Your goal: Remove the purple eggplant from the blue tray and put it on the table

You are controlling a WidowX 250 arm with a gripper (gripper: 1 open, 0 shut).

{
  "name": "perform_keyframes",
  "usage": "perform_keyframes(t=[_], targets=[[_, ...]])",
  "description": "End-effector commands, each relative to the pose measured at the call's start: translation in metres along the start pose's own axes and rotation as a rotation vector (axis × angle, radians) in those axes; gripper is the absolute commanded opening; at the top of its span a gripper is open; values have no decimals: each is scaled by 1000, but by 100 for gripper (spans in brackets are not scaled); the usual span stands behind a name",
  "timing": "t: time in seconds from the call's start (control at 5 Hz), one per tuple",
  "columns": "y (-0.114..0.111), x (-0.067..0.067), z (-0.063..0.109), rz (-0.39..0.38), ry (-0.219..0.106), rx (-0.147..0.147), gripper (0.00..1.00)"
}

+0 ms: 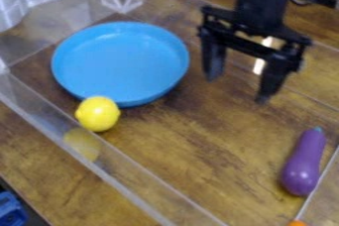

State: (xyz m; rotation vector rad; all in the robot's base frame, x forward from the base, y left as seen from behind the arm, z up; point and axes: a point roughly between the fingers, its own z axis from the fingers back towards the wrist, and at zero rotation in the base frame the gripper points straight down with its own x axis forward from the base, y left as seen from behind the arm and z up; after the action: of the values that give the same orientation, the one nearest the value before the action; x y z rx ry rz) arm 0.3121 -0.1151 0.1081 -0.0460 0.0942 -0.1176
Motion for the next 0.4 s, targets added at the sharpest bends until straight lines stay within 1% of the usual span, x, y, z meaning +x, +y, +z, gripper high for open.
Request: perform_keyframes(t=[0.0, 0.2], targets=[[-26, 0, 16, -28, -85, -21, 100], [-36, 7, 9, -78, -85, -24, 100]])
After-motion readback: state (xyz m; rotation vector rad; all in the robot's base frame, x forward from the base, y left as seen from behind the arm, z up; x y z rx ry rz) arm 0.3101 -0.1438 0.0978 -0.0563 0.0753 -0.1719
